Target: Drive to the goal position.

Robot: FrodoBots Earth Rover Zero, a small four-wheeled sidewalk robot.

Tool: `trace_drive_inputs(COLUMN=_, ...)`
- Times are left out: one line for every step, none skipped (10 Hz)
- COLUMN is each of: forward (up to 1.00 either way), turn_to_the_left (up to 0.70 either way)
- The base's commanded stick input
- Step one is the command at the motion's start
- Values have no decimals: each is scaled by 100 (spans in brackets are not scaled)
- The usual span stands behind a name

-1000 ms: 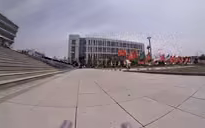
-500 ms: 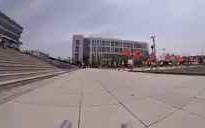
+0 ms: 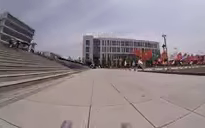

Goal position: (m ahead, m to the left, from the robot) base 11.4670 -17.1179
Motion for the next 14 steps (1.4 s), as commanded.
trace_drive_inputs(forward=19, turn_to_the_left=81)
trace_drive_inputs(forward=64, turn_to_the_left=36)
trace_drive_inputs(forward=100, turn_to_the_left=0)
trace_drive_inputs(forward=100, turn_to_the_left=0)
trace_drive_inputs(forward=100, turn_to_the_left=-3)
trace_drive_inputs(forward=100, turn_to_the_left=-15)
trace_drive_inputs(forward=100, turn_to_the_left=-24)
trace_drive_inputs(forward=100, turn_to_the_left=-4)
trace_drive_inputs(forward=100, turn_to_the_left=0)
trace_drive_inputs(forward=100, turn_to_the_left=-13)
trace_drive_inputs(forward=100, turn_to_the_left=-34)
trace_drive_inputs(forward=100, turn_to_the_left=-19)
trace_drive_inputs(forward=100, turn_to_the_left=0)
trace_drive_inputs(forward=100, turn_to_the_left=0)
